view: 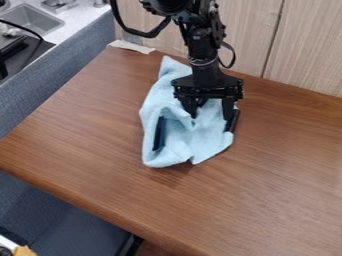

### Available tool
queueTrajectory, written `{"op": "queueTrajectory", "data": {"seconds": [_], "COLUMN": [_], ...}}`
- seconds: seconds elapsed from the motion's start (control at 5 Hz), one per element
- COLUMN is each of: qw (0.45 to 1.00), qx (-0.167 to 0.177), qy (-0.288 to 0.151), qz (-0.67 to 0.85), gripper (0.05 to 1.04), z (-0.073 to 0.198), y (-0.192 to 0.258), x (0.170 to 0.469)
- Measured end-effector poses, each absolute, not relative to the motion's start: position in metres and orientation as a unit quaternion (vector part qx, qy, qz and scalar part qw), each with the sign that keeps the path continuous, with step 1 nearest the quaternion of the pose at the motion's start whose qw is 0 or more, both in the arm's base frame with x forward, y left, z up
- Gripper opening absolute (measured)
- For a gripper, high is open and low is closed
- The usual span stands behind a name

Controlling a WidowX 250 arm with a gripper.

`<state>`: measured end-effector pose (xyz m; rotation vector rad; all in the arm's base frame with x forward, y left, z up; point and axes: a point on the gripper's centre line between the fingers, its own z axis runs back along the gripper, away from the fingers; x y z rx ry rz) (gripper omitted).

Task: Fold the cloth from left to right

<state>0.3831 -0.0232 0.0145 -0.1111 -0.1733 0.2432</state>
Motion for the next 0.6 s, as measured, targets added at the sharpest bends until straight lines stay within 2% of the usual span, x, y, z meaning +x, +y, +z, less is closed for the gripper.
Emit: {"op": "queueTrajectory", "data": {"seconds": [0.2,0.6], "qw": [0.986,0.978], "qx": [-0.052,-0.040], "qy": [-0.103,-0.163], "qz": [0.117,0.123], "gripper": [1.001,1.001], "z": [0.028,0.077], "y": [-0.028,-0.029], "x": [0.385,0.375]}}
